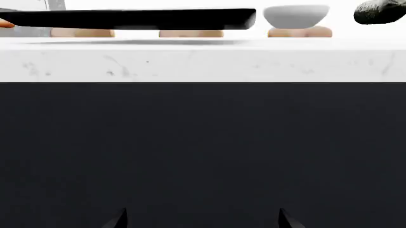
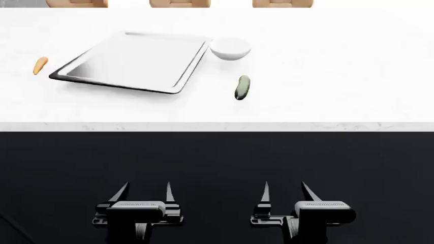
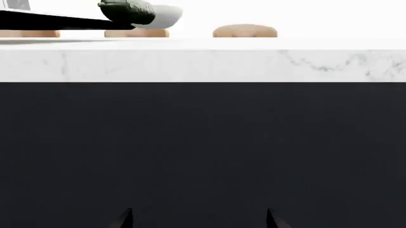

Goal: Place the two vegetables and bowl onto the tray for setting up a vegetable dip station.

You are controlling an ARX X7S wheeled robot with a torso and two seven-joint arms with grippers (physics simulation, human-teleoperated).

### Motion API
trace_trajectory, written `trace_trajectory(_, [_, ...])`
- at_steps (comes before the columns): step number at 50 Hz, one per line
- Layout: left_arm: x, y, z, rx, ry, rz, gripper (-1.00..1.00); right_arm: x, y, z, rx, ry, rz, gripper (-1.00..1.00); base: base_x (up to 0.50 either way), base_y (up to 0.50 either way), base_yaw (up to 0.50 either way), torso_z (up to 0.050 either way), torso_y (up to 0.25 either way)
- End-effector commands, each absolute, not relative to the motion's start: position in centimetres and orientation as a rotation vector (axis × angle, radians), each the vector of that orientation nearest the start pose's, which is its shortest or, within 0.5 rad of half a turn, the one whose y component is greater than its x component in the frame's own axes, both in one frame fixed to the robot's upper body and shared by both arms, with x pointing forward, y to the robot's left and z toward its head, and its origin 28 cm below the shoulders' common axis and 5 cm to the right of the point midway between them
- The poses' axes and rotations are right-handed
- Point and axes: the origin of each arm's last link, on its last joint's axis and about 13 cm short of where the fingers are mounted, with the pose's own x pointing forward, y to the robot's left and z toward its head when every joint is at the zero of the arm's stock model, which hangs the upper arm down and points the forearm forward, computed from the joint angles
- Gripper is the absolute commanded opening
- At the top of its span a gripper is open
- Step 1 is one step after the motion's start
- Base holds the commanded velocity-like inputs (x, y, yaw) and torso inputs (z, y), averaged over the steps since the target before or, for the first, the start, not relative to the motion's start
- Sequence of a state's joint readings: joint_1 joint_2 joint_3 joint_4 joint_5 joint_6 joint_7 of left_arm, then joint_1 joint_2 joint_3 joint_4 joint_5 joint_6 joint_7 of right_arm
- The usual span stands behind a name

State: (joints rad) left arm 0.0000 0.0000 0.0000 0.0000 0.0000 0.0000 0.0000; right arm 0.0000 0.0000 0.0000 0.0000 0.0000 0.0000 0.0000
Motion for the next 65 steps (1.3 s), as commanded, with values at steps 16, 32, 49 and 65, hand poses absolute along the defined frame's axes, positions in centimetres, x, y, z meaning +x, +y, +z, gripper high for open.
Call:
trace_trajectory(16, [20.83,20.75,1.38,-0.012,-0.017,-0.008,1.00,20.64,-9.50,1.15,-0.003,-0.006,0.008,1.00,0.00,0.12,0.00,0.000,0.000])
trace_trajectory(32, [20.84,20.77,1.53,-0.014,-0.019,-0.007,1.00,20.66,-9.50,1.12,0.000,-0.008,0.014,1.00,0.00,0.50,0.00,0.000,0.000])
trace_trajectory(49, [20.78,20.70,1.91,-0.014,-0.026,0.002,1.00,20.83,-9.59,1.29,0.008,-0.012,0.012,1.00,0.00,0.35,0.00,0.000,0.000])
trace_trajectory(65, [20.99,20.79,1.70,-0.014,-0.026,0.003,1.00,20.76,-9.61,1.32,0.014,-0.018,0.013,1.00,0.13,0.00,0.00,0.000,0.000])
